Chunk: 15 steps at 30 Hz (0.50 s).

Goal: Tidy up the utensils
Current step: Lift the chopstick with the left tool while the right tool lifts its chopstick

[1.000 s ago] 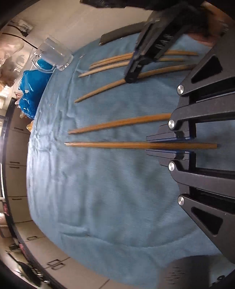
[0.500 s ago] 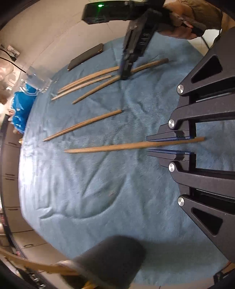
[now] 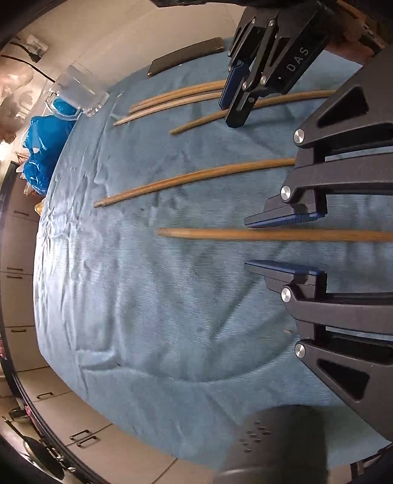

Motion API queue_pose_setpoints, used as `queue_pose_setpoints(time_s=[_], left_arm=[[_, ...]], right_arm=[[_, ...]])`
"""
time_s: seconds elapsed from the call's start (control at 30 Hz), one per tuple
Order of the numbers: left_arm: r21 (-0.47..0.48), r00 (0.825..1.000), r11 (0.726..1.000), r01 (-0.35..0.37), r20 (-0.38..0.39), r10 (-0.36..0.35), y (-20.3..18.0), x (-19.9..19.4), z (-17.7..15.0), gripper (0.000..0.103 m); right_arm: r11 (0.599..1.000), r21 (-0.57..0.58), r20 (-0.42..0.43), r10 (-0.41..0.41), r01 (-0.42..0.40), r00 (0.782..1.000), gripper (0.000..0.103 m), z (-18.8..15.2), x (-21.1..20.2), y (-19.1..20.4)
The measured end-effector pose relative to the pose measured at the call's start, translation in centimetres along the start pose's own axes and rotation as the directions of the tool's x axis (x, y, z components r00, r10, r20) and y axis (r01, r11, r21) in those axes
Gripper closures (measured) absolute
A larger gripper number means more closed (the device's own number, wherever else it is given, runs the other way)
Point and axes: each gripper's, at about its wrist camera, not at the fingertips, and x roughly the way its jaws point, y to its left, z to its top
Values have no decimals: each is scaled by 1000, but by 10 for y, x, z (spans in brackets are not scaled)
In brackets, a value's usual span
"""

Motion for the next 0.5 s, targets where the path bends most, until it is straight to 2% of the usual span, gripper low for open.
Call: queue_pose_setpoints(time_s=[0.07, 0.43, 0.5], left_arm=[[-1, 1000, 1000, -11, 4, 11, -3, 4, 7, 82], [-9, 1000, 1000, -23, 19, 24, -5, 20, 38, 83], [-18, 1000, 1000, -16, 23, 16, -5, 21, 41, 83]], right_arm=[[1000, -15, -9, -20, 20, 1000, 76, 9, 3, 1], [997, -39, -27, -72, 71, 997, 78, 29, 13, 9], [996, -37, -22, -78, 77, 997, 84, 32, 14, 9]])
